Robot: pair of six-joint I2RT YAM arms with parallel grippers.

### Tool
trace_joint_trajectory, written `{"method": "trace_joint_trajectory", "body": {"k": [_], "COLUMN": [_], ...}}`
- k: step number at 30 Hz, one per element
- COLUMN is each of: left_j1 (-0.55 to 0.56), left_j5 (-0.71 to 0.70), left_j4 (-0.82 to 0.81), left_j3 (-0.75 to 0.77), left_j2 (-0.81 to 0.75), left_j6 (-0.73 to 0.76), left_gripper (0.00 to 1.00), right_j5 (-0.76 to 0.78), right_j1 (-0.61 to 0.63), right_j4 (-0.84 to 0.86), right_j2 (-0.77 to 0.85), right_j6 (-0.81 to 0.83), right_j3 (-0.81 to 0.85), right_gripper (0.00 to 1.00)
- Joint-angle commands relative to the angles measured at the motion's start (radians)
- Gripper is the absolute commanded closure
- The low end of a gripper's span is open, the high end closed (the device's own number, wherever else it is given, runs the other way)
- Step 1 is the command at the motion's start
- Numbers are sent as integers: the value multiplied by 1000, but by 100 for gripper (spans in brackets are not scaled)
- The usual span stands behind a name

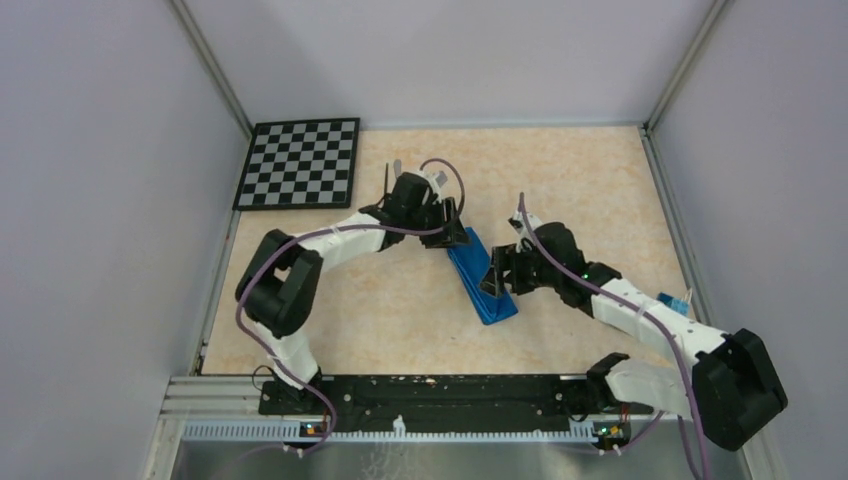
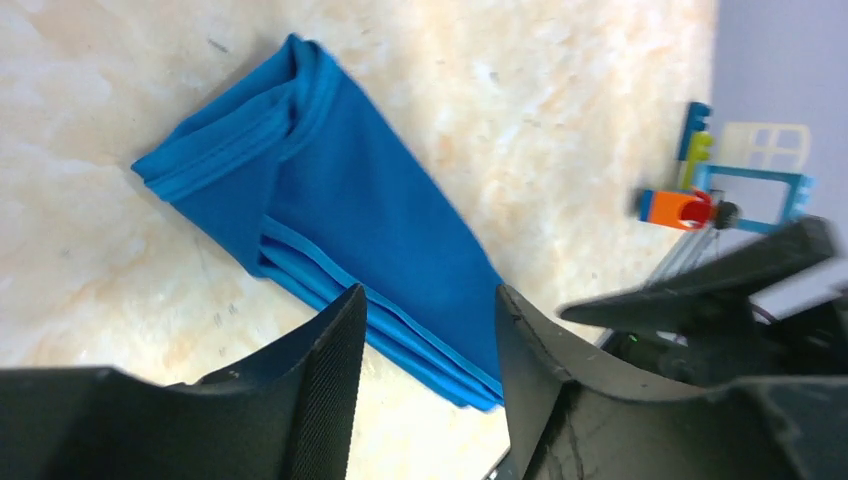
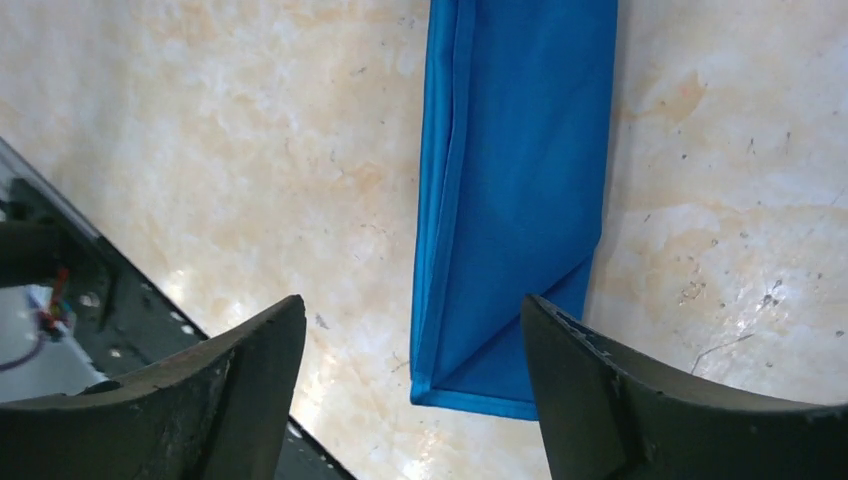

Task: Fold the napkin into a case and place the utensils inside
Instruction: Pick up the smaller rectangle-folded napkin from the center of the board, then turn over the smaller rectangle-folded napkin at the center of the board.

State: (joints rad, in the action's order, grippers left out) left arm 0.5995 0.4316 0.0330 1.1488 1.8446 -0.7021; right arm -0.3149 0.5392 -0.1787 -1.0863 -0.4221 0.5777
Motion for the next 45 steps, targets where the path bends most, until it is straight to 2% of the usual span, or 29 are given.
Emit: {"method": "trace_joint_trajectory", "body": {"k": [1,3,8,12,14,17,23,27,30,32,34,36,40,42,45], "left_j1": [-46,-89,-244,-293,-306,-319,-329,-332,-333,-334,-337,-339,-341,-342,-342], "left_j5": [5,-35,-102,-127,-129,-120,-109,-103,-105,-106,-107,-110,-105,-99,-95], "left_j4": [166,222,293,319,341,351,345,342,342,342,345,349,350,347,345], "left_j3": [42,-1,-183,-313,-356,-411,-445,-439,-440,-439,-439,-436,-436,-436,-435], "left_j2": [-214,-300,-575,-726,-766,-808,-845,-849,-850,-851,-851,-852,-854,-853,-855], "left_j6": [115,135,159,163,165,161,153,150,150,151,151,151,148,143,134], "left_gripper": [42,40,33,31,31,31,31,31,31,31,31,31,33,34,34], "right_j5": [180,267,451,578,623,697,780,865,928,921,849,713,246,25,-266], "right_j1": [110,170,289,373,395,424,455,472,498,507,510,507,428,363,273], "right_j4": [-67,-67,-96,-113,-122,-145,-142,-118,-74,-57,-48,-34,47,150,439], "right_j2": [-69,-121,-301,-410,-465,-523,-588,-617,-624,-612,-563,-483,-340,-304,-325], "right_j6": [124,141,166,179,183,178,160,133,133,140,149,148,29,-77,-294], "right_j3": [108,143,253,314,344,373,379,366,356,366,376,382,338,276,150], "right_gripper": [22,24,39,40,42,50,53,72,99,100,100,100,100,100,100]}}
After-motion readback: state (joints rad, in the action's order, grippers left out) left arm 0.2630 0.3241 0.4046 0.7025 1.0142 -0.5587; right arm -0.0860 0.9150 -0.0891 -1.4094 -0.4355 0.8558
